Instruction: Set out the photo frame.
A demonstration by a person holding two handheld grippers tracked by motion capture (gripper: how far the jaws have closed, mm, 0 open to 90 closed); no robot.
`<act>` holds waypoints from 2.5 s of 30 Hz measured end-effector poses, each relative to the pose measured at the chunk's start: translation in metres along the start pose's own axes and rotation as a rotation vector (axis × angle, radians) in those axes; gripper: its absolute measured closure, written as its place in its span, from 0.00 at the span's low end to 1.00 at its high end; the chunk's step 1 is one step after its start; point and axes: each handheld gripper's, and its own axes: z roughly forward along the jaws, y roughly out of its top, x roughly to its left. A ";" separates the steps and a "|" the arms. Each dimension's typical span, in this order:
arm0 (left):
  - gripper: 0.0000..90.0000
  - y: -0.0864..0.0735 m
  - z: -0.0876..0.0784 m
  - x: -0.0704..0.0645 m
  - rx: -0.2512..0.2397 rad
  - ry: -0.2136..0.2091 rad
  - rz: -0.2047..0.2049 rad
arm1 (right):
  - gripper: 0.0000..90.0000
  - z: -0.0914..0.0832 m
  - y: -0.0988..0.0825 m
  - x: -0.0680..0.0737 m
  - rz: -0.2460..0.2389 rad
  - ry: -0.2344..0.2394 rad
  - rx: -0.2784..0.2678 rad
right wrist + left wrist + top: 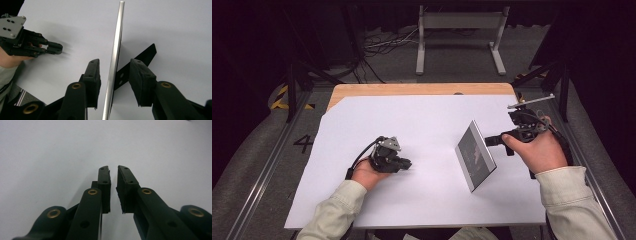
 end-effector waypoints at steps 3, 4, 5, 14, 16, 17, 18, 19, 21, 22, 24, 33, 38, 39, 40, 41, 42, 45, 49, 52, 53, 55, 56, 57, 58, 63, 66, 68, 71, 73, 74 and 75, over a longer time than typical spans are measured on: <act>0.90 0.000 0.000 0.000 0.000 0.000 0.004 | 0.67 0.003 0.000 0.002 -0.005 0.000 0.005; 0.90 0.000 0.000 0.001 -0.001 0.000 0.007 | 0.67 0.004 0.000 0.002 -0.004 0.000 0.007; 0.90 0.000 0.000 0.000 -0.001 0.000 0.005 | 0.67 0.005 0.000 0.003 -0.006 0.000 0.009; 0.90 0.000 0.000 0.001 0.000 0.000 0.001 | 0.67 0.016 0.000 0.003 -0.009 -0.001 0.024; 0.90 0.000 0.000 0.001 0.001 0.000 0.000 | 0.67 0.019 0.000 0.003 -0.008 -0.002 0.028; 0.90 0.000 0.000 0.001 0.000 0.000 0.000 | 0.67 0.020 0.000 0.003 -0.007 -0.003 0.034; 0.90 0.000 0.000 0.001 0.000 0.000 0.000 | 0.67 0.021 0.000 0.003 -0.008 -0.003 0.035; 0.90 0.000 0.000 0.001 0.000 -0.001 0.002 | 0.67 0.022 0.000 0.003 -0.006 -0.005 0.036; 0.90 0.000 0.000 0.001 0.000 0.000 0.001 | 0.67 0.026 0.000 0.002 -0.008 -0.007 0.043; 0.90 0.000 0.000 0.001 0.000 0.000 0.002 | 0.67 0.028 0.000 0.002 -0.005 -0.008 0.047; 0.90 0.000 0.001 0.001 -0.001 -0.001 0.001 | 0.67 0.030 0.000 0.001 -0.003 -0.011 0.057; 0.90 0.000 0.001 0.001 -0.001 -0.004 0.003 | 0.66 0.042 0.000 0.000 0.002 -0.020 0.084; 0.90 -0.001 0.001 0.001 -0.001 -0.004 0.001 | 0.66 0.047 -0.001 0.000 0.005 -0.022 0.098; 0.90 -0.001 0.001 0.001 0.000 -0.004 0.000 | 0.66 0.048 -0.001 0.000 0.003 -0.023 0.101; 0.90 -0.001 0.001 0.001 0.000 -0.004 0.000 | 0.65 0.050 -0.002 0.000 0.003 -0.022 0.105; 0.90 -0.001 0.001 0.001 0.000 -0.005 -0.001 | 0.65 0.051 -0.002 0.000 0.002 -0.020 0.108; 0.90 0.000 0.001 0.001 -0.001 -0.005 0.004 | 0.65 0.053 -0.002 0.000 0.001 -0.020 0.113; 0.90 -0.001 0.001 0.001 0.001 -0.004 0.002 | 0.65 0.056 -0.002 0.001 0.002 -0.022 0.125; 0.90 -0.001 0.001 0.002 0.000 -0.005 0.001 | 0.64 0.059 -0.002 0.001 -0.001 -0.035 0.127; 0.90 -0.001 0.001 0.002 0.000 -0.006 -0.001 | 0.65 0.060 -0.002 0.001 0.002 -0.041 0.131; 0.90 -0.001 0.001 0.002 0.000 -0.006 -0.001 | 0.65 0.060 -0.002 0.001 0.002 -0.041 0.131; 0.90 -0.001 0.001 0.001 -0.001 -0.005 -0.002 | 0.66 0.060 -0.002 0.000 -0.001 -0.045 0.131; 0.90 -0.001 0.001 0.001 0.000 -0.005 -0.002 | 0.66 0.060 -0.002 0.000 -0.002 -0.045 0.128; 0.90 -0.001 0.001 0.001 0.000 -0.005 -0.002 | 0.67 0.059 -0.002 0.001 0.000 -0.047 0.127; 0.90 -0.001 0.001 0.001 0.002 -0.007 -0.001 | 0.69 0.059 -0.002 0.001 -0.003 -0.050 0.126; 0.90 -0.001 0.002 0.001 0.002 -0.008 -0.002 | 0.78 0.057 -0.001 0.004 -0.023 -0.084 0.145; 0.90 -0.001 0.002 0.001 0.004 -0.008 -0.001 | 0.81 0.057 -0.001 0.007 -0.030 -0.105 0.147; 0.90 -0.001 0.002 0.001 0.004 -0.007 -0.001 | 0.83 0.057 -0.001 0.010 -0.033 -0.129 0.152; 0.90 -0.001 0.001 0.001 0.004 -0.007 -0.002 | 0.86 0.055 0.000 0.012 -0.030 -0.150 0.154; 0.90 -0.001 0.001 0.001 0.003 -0.008 0.000 | 0.87 0.055 0.001 0.011 -0.031 -0.154 0.154; 0.90 -0.001 0.001 0.001 0.004 -0.007 -0.001 | 0.88 0.054 0.001 0.010 -0.031 -0.151 0.153; 0.90 -0.001 0.001 0.001 0.003 -0.008 -0.001 | 0.88 0.053 0.001 0.010 -0.031 -0.150 0.151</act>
